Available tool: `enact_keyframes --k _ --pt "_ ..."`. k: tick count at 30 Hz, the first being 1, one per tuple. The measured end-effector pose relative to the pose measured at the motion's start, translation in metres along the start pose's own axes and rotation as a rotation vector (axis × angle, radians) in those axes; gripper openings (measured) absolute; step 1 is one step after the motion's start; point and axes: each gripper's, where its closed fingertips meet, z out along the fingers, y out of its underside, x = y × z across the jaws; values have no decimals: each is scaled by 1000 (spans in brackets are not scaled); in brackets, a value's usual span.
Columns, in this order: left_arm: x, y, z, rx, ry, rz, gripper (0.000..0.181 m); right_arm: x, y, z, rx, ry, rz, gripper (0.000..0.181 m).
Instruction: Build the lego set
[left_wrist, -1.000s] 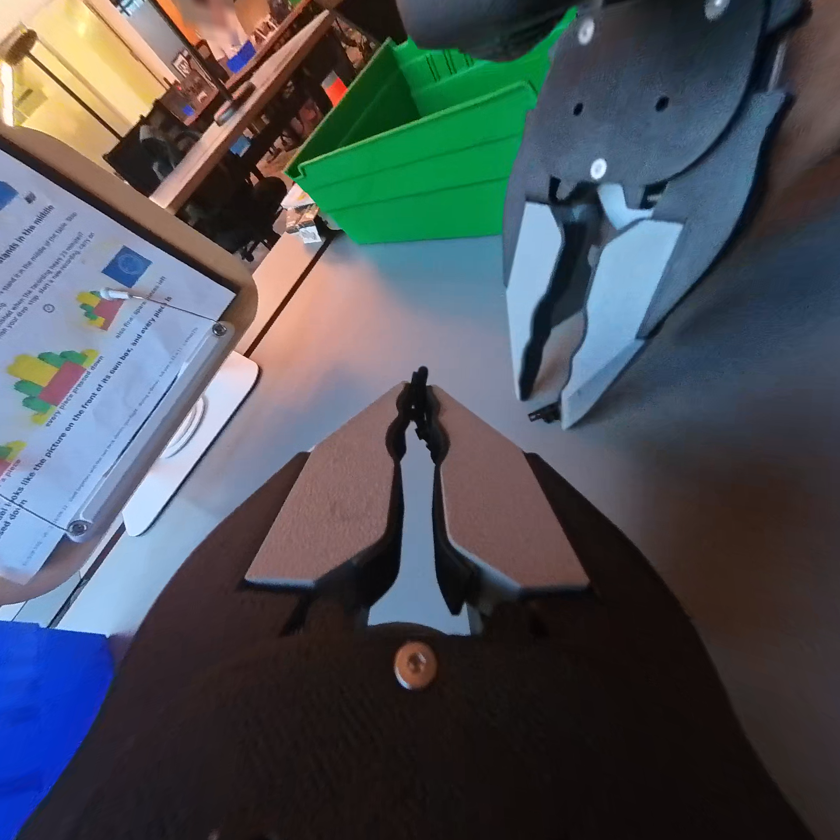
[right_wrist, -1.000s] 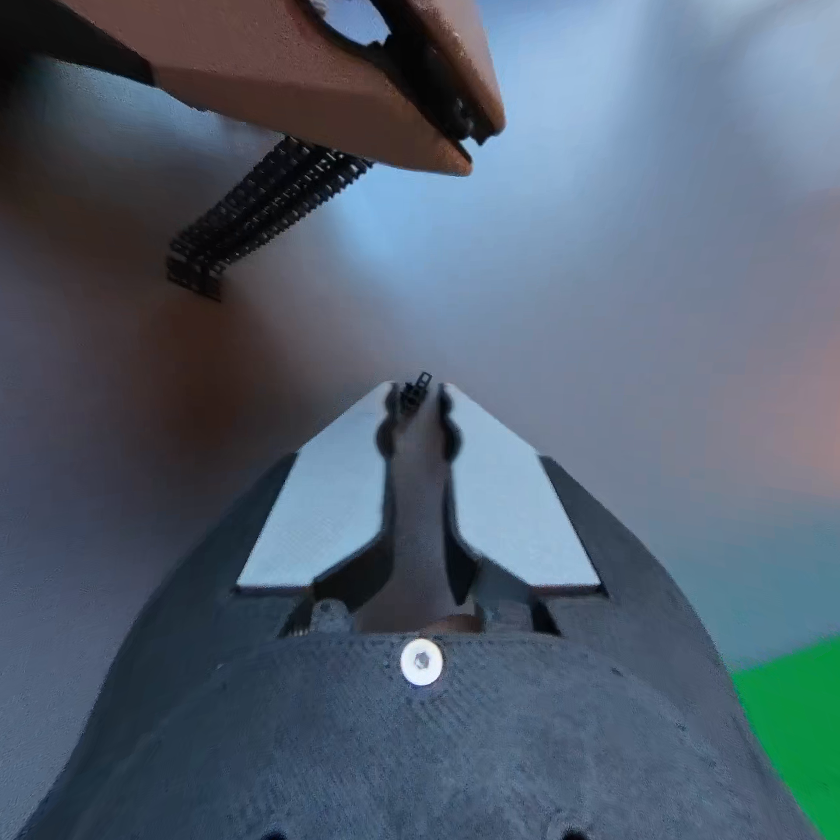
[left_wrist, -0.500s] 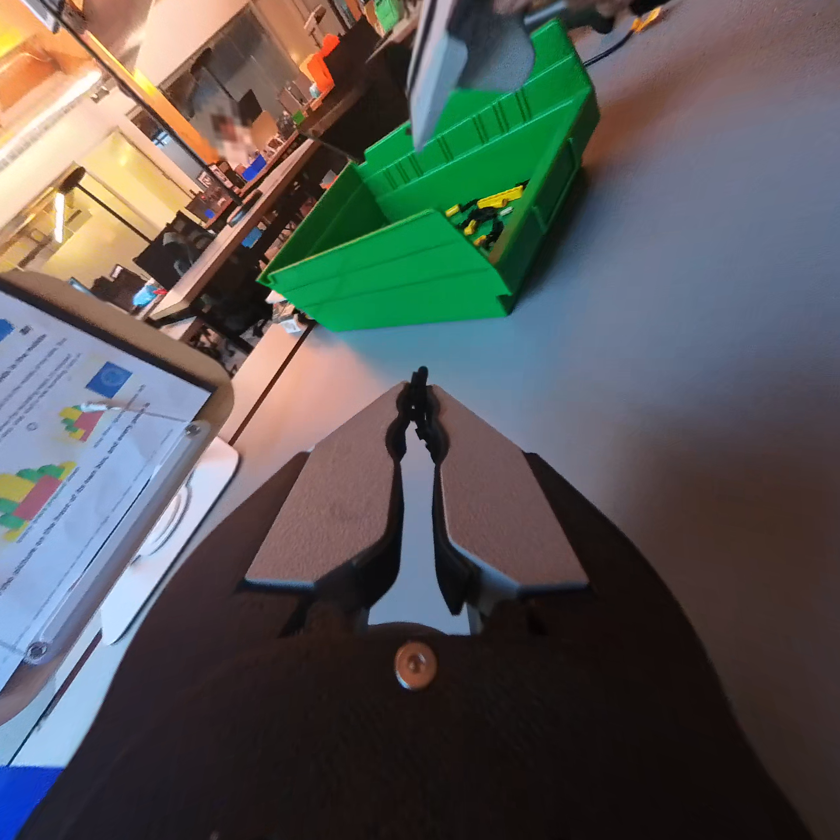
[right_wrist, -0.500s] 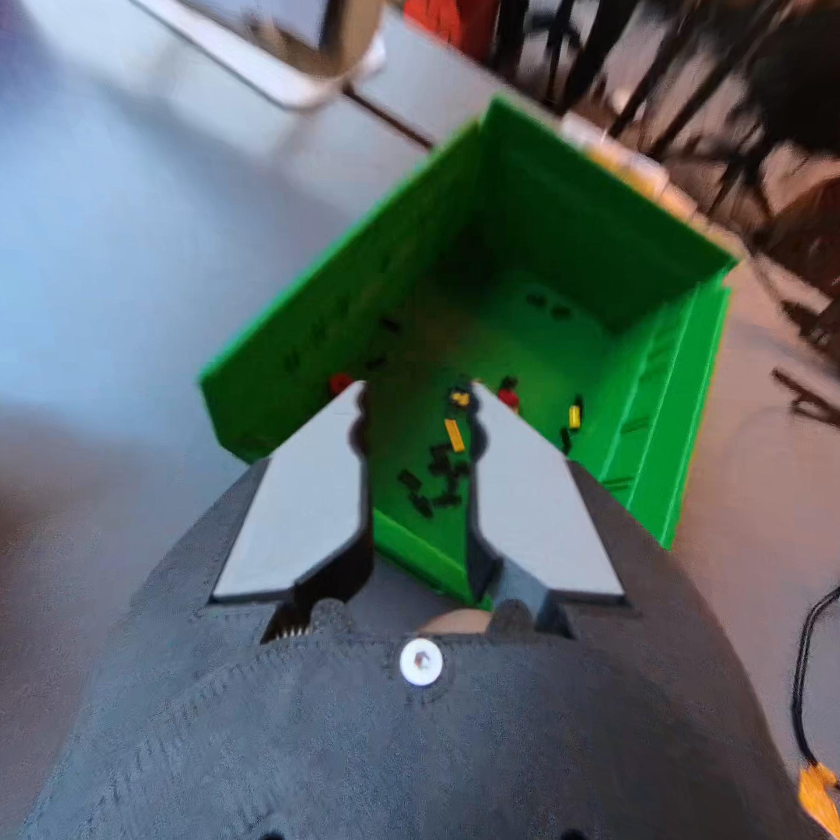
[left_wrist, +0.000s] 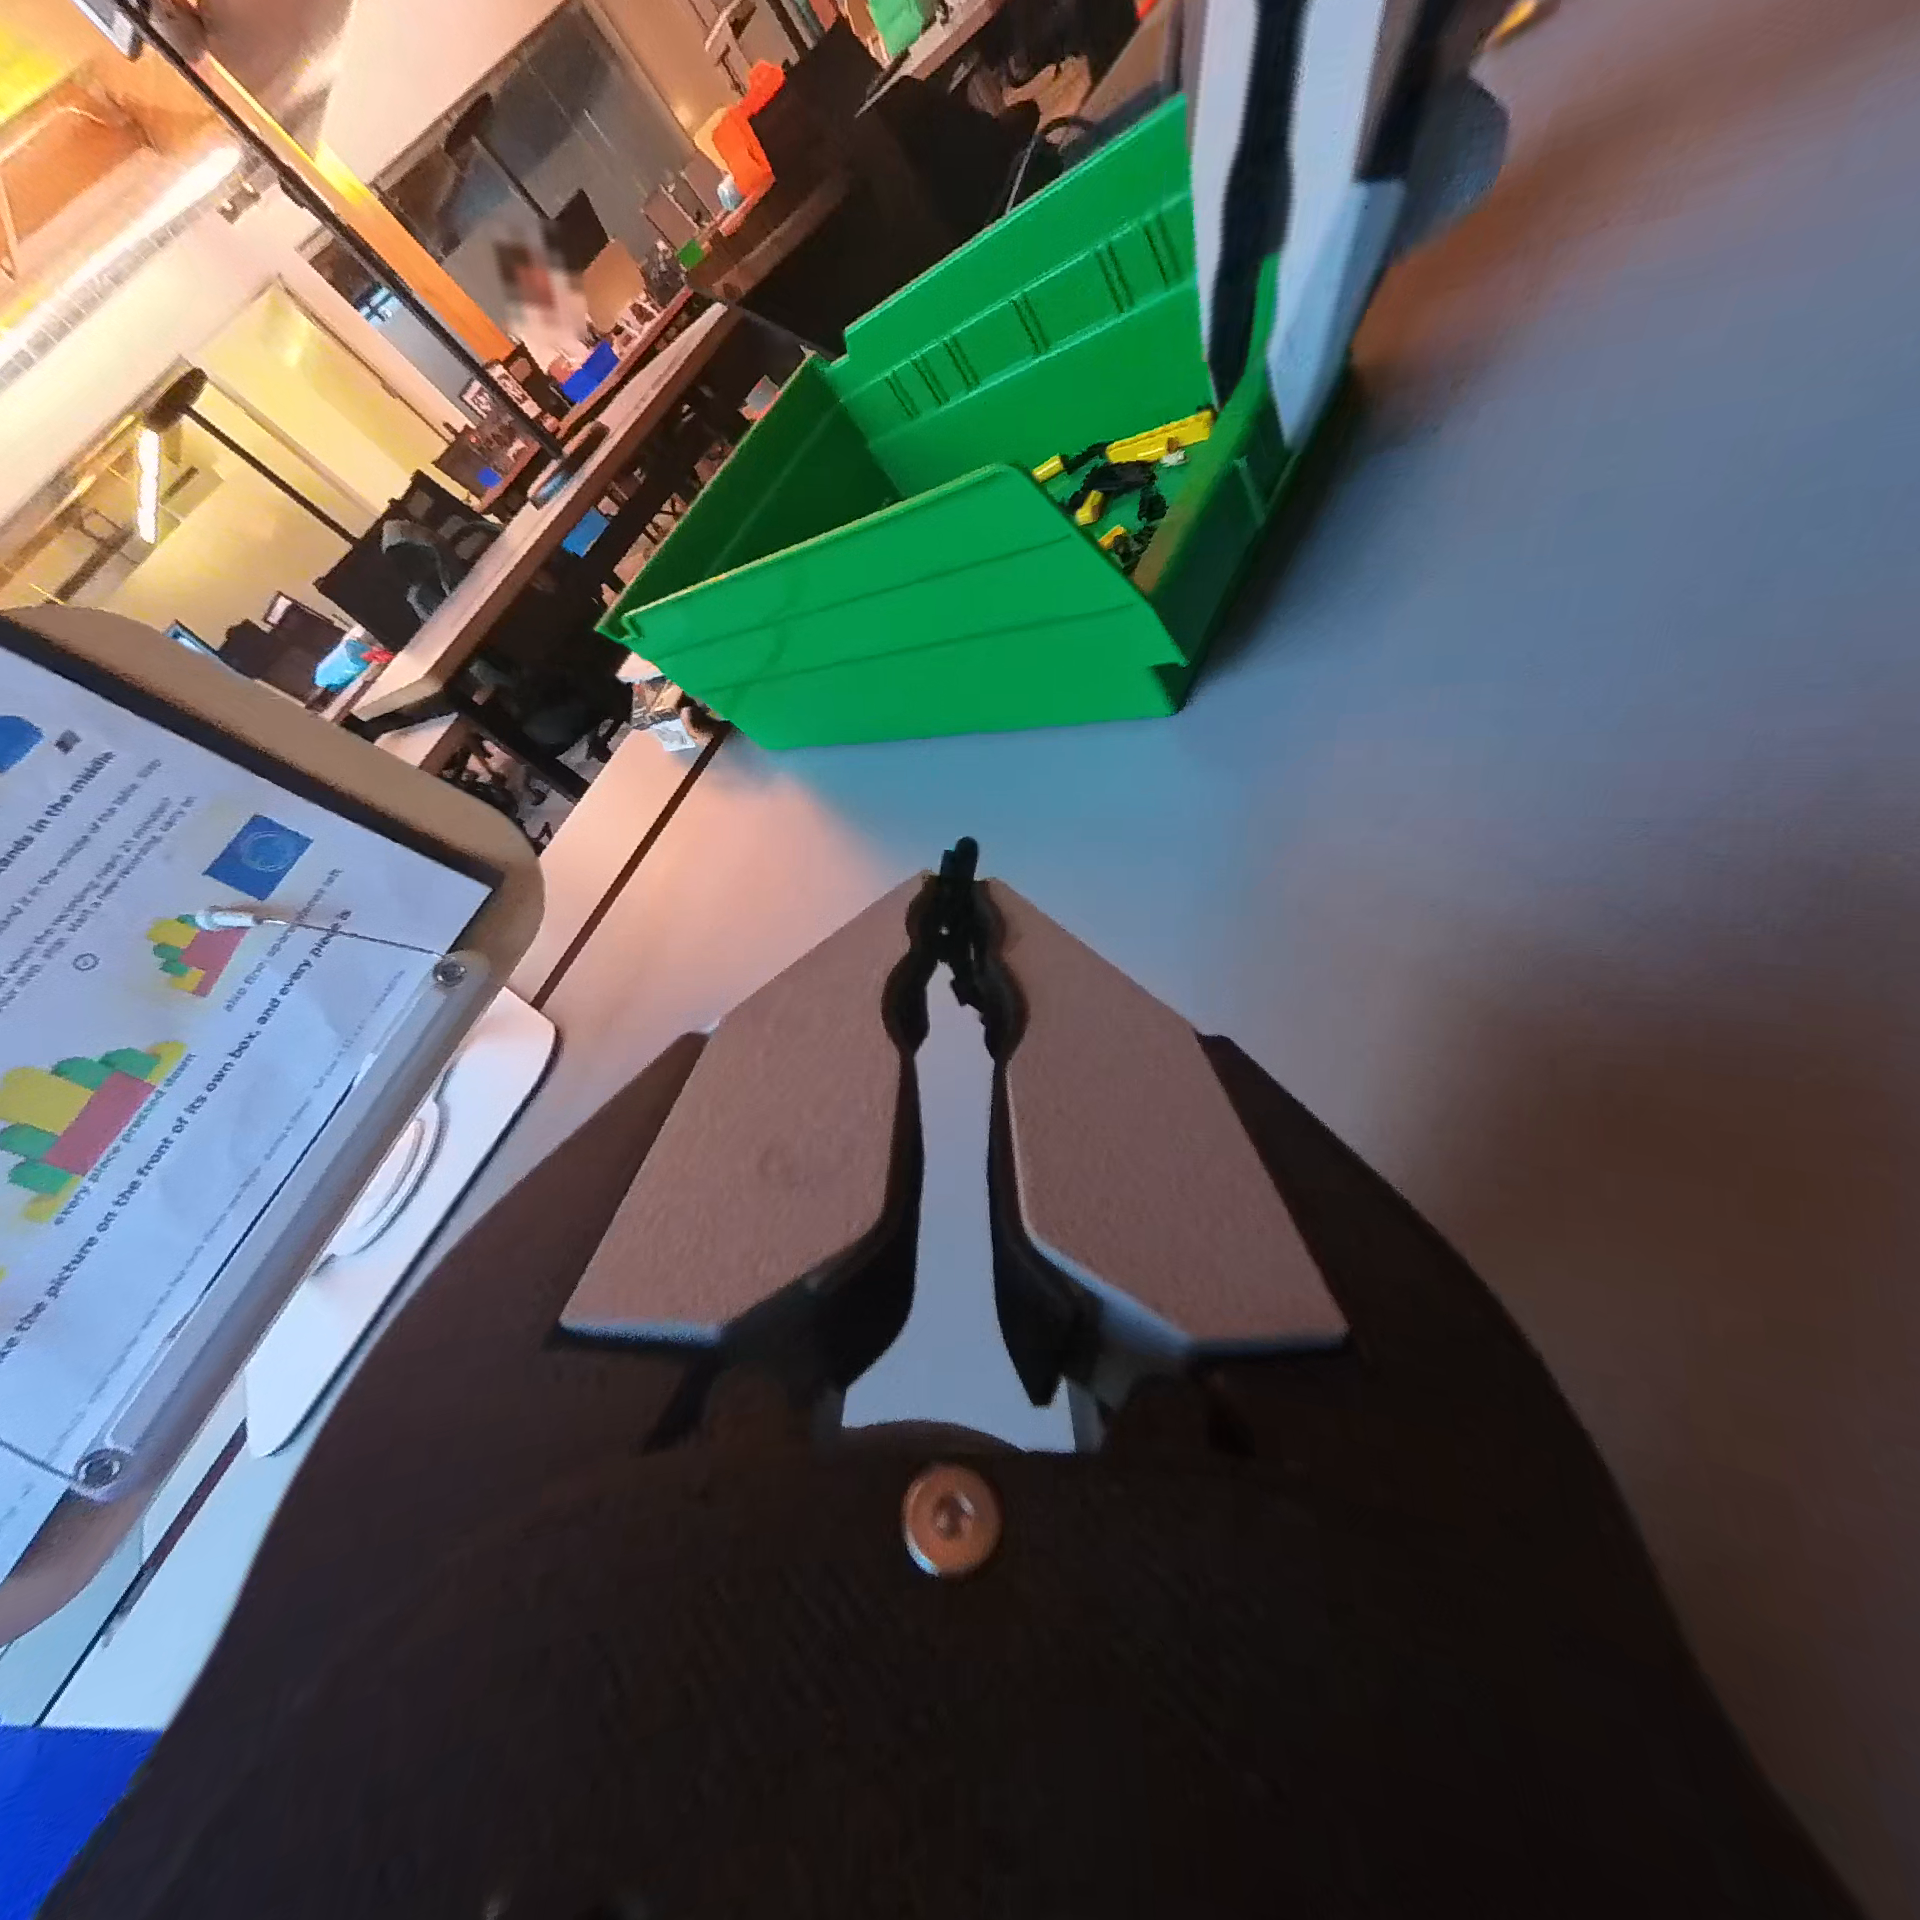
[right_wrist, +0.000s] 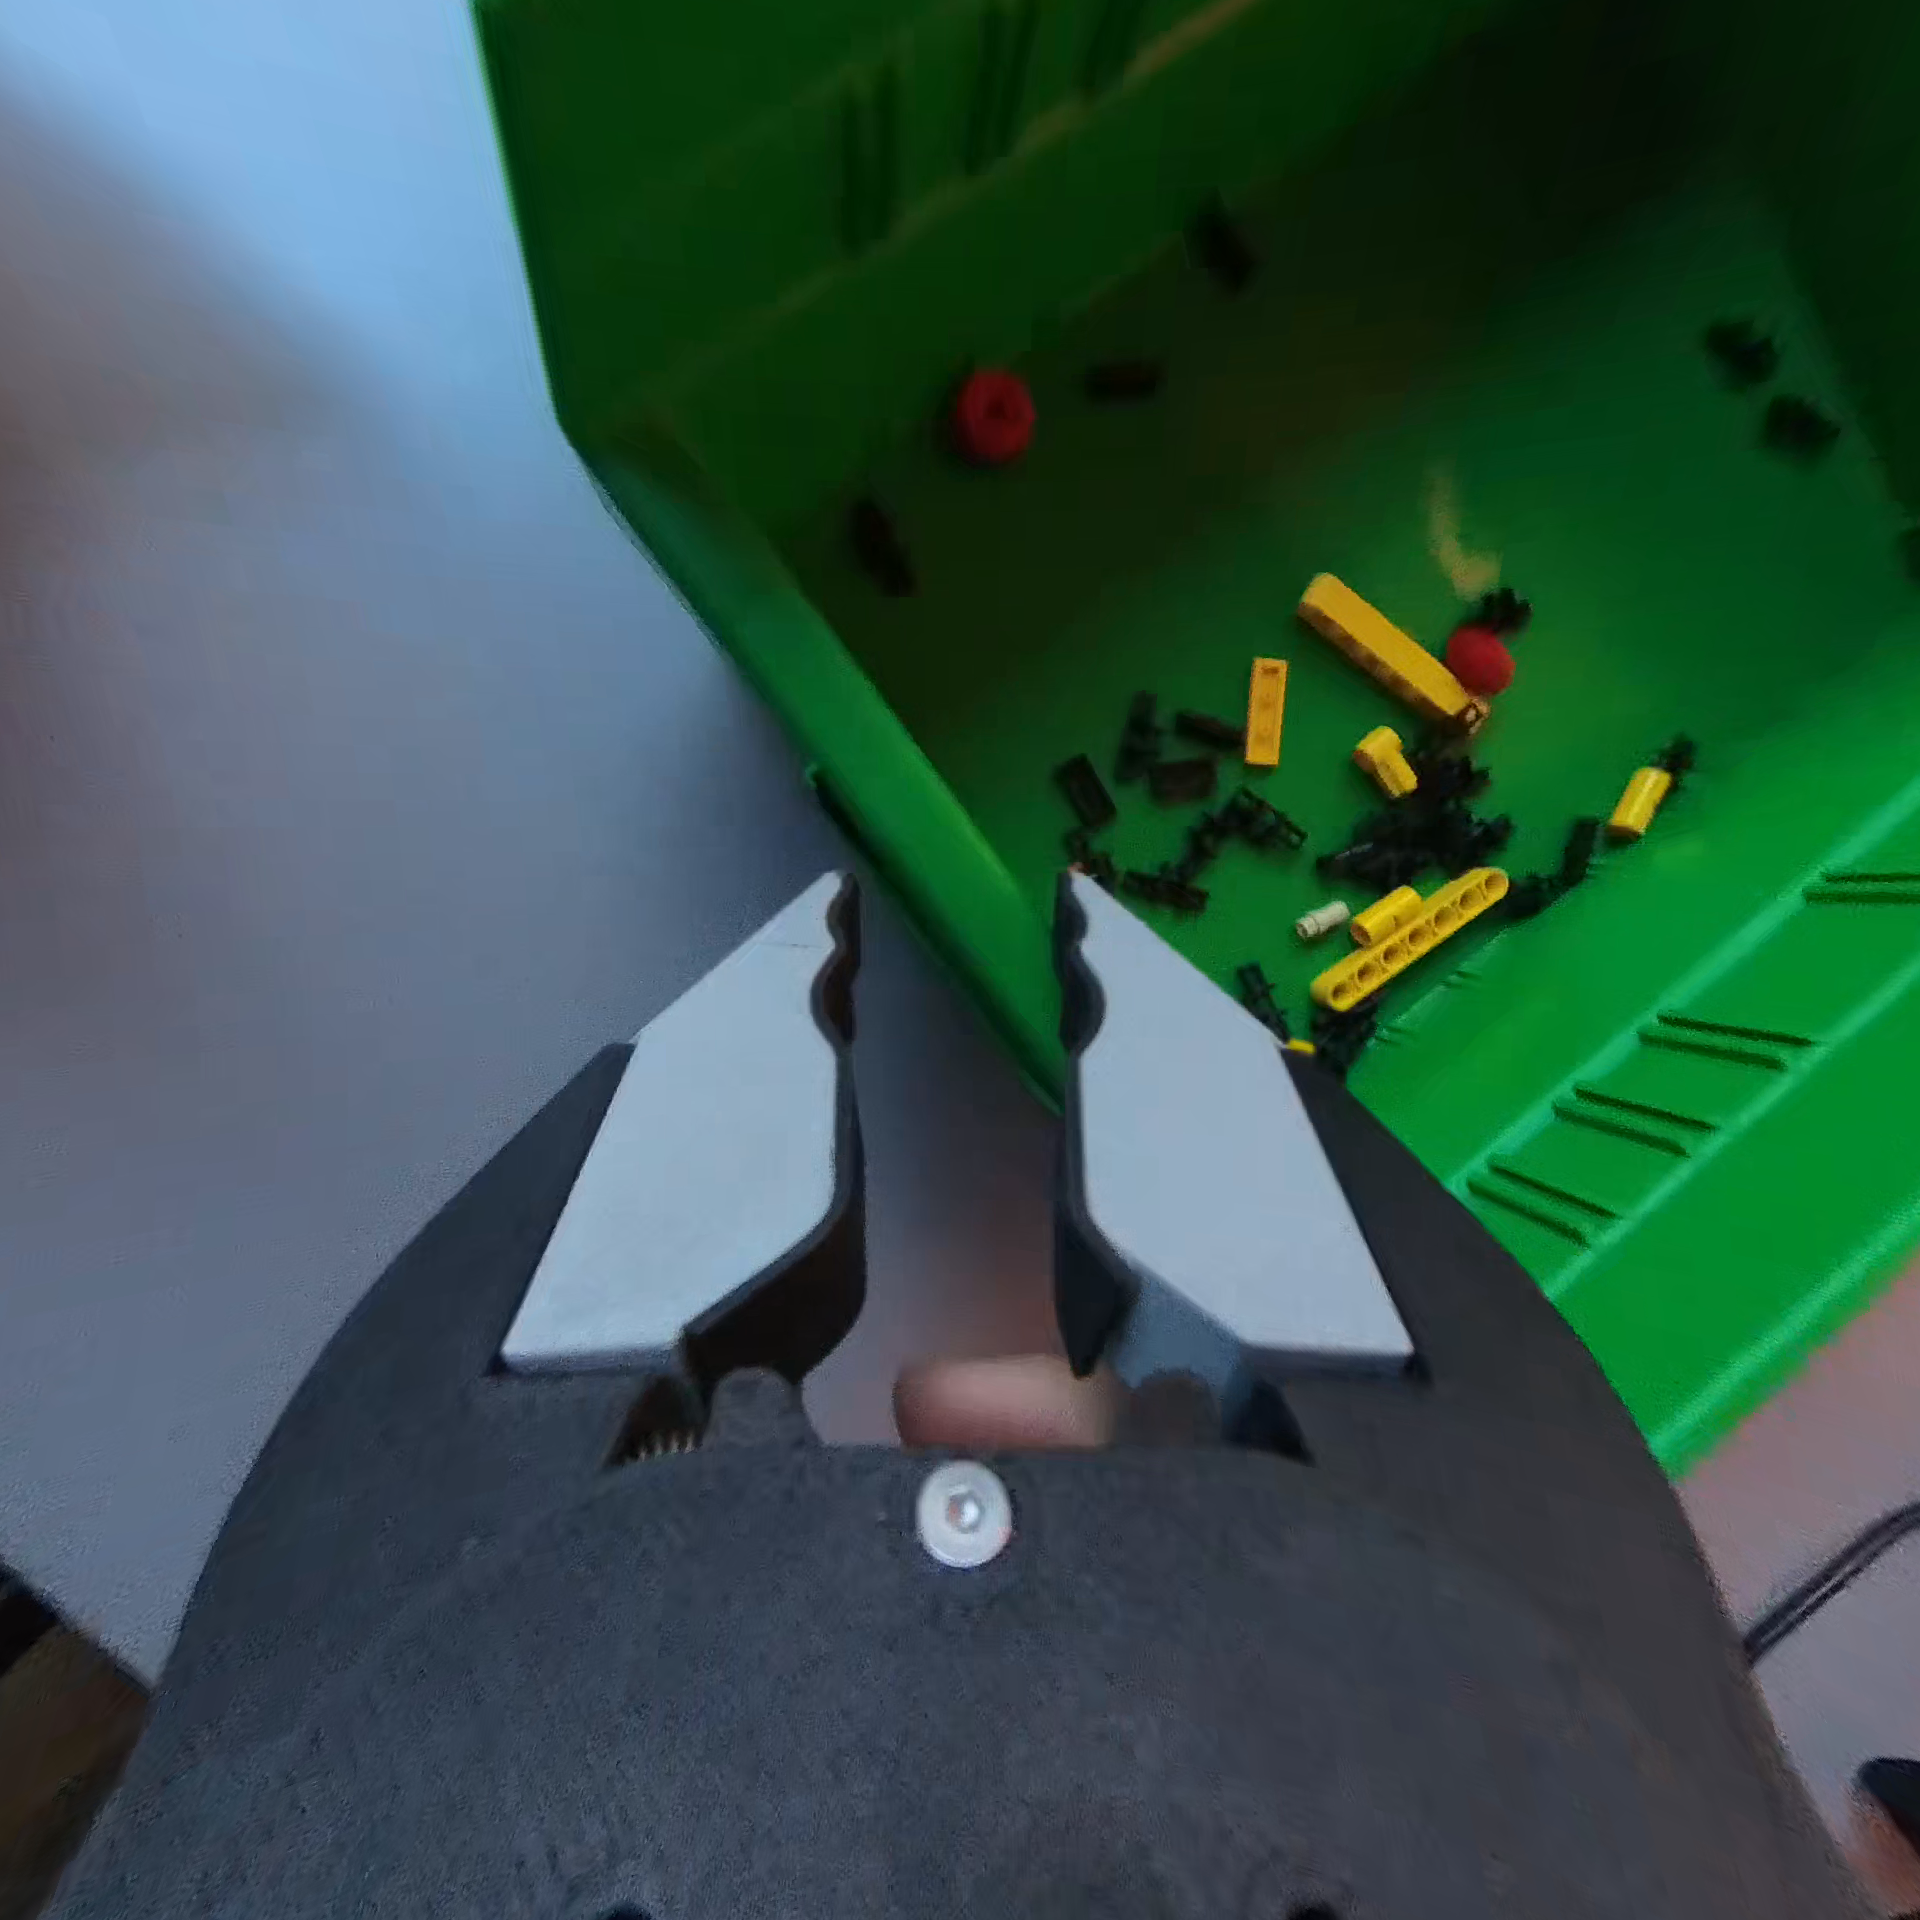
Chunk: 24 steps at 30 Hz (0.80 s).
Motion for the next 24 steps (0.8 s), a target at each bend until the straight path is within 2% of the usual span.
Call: enact_keyframes --k 1,3,5,6,7,10,12,14,16,18,20,24 --pt "-2 0 -2 4 -5 2 2 -3 -2 5 0 20 -19 32" --pt "-6 -1 -4 6 -15 -2 2 -18 -12 9 5 8 -62 28" --pt "-9 -2 -6 11 -26 -2 2 -50 -33 13 42 -63 -93 18" --pt "-10 -1 -7 10 -35 5 2 -68 -47 16 63 -94 -106 20" --pt "-12 0 -8 6 -44 16 2 -81 -59 20 72 -89 -134 32" --pt "-17 2 -10 -6 -71 45 2 -98 -82 29 60 -9 -203 47" --pt "-19 1 -11 7 -73 46 1 -100 -96 20 69 33 -162 39" --pt "-18 -2 -13 28 -66 61 1 -112 -123 1 207 23 -202 31" --pt "-17 -1 -13 28 -50 68 2 -134 -147 -17 349 -25 -339 24" --pt "-13 -3 -13 43 -10 39 1 -142 -165 -29 476 5 -495 23" --pt "-8 -4 -14 51 30 10 1 -155 -173 -35 572 -18 -625 3" --pt "4 -17 -20 121 126 -39 0 -157 -170 -23 567 -51 -702 0"
